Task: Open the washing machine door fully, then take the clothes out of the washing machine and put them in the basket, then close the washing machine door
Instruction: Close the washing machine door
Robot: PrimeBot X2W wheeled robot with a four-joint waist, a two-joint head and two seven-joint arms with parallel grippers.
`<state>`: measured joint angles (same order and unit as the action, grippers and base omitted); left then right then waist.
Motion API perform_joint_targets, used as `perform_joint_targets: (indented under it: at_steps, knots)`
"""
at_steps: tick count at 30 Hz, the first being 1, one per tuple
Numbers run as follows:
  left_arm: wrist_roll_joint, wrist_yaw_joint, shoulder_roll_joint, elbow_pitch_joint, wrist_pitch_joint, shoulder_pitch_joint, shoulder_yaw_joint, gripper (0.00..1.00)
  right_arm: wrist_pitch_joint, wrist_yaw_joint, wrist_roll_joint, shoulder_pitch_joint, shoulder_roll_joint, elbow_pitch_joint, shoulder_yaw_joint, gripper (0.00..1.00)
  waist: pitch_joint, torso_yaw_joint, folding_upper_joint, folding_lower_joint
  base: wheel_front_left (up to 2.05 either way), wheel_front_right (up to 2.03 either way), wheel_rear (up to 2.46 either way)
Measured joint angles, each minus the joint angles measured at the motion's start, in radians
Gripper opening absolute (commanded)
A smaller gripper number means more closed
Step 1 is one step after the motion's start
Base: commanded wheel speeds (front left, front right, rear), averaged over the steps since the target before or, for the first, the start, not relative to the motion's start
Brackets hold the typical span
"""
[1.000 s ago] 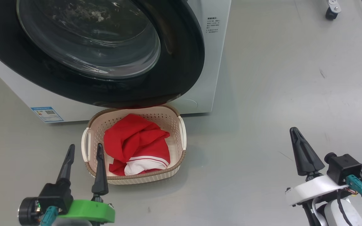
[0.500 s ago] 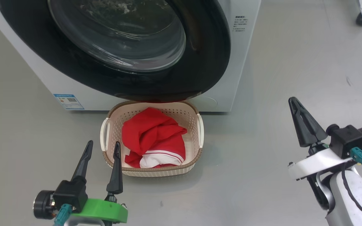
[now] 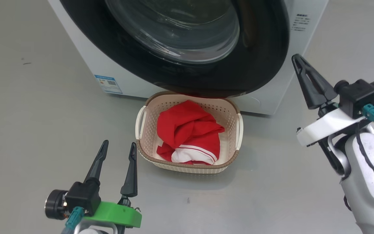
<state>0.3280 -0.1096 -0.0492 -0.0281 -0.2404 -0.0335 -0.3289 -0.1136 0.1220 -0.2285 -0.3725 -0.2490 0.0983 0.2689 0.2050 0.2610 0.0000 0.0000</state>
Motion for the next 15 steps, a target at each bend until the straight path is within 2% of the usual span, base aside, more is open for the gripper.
perform_joint_targets:
  at_steps: [8, 15]
  knots:
    - [0.011, -0.001, 0.001, 0.008, -0.008, -0.019, -0.026, 1.00, 0.047, 0.000, -0.022, -0.127, -0.028, 0.006, -0.003, 0.00, 0.035, 0.085, 0.0000, 0.0000, 0.00, 0.00, 0.00]
    - [0.034, -0.001, 0.002, 0.023, -0.009, -0.028, -0.044, 1.00, 0.082, 0.000, -0.052, -0.228, -0.058, 0.032, 0.006, 0.00, 0.078, 0.128, 0.0000, 0.0000, 0.00, 0.00, 0.00]
